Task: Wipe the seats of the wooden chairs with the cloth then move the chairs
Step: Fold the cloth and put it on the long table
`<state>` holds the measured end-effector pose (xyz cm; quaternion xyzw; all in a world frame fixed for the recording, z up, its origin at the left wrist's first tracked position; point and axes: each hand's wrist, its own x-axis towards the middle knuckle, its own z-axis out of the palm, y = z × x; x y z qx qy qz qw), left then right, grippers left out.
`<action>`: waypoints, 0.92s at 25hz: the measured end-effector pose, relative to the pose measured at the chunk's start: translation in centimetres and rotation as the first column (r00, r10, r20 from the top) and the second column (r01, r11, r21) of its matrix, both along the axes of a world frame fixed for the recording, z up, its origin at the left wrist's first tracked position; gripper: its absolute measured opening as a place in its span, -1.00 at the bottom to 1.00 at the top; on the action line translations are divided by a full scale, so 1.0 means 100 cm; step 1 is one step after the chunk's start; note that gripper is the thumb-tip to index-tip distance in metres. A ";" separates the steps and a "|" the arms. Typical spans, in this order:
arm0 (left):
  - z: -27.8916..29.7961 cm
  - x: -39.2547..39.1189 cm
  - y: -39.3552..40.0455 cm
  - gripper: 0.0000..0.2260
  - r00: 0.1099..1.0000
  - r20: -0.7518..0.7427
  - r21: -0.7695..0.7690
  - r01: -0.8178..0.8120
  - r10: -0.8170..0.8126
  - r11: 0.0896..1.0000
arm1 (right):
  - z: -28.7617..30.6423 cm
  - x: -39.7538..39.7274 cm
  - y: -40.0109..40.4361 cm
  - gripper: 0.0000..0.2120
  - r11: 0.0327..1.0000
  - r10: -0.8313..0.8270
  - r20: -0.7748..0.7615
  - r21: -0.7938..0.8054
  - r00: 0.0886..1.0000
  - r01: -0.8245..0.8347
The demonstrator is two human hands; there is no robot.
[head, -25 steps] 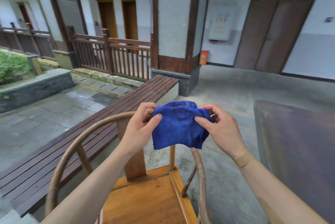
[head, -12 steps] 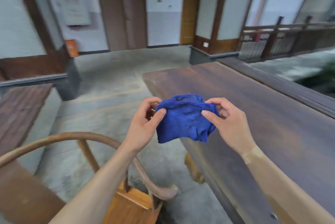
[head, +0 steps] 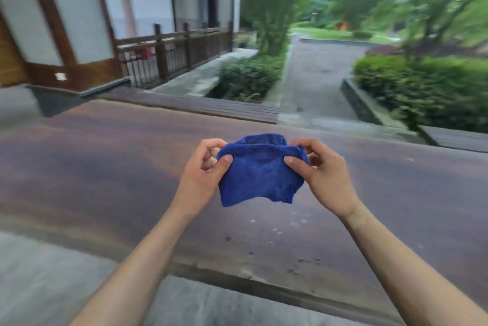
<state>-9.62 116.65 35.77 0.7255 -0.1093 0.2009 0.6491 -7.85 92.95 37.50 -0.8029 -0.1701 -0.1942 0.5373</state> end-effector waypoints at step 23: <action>-0.005 -0.012 -0.561 -0.77 0.601 0.014 0.050 0.798 -0.799 0.601 | -0.020 -0.208 -0.474 -0.80 0.597 -0.802 -0.002 0.022 0.597 0.802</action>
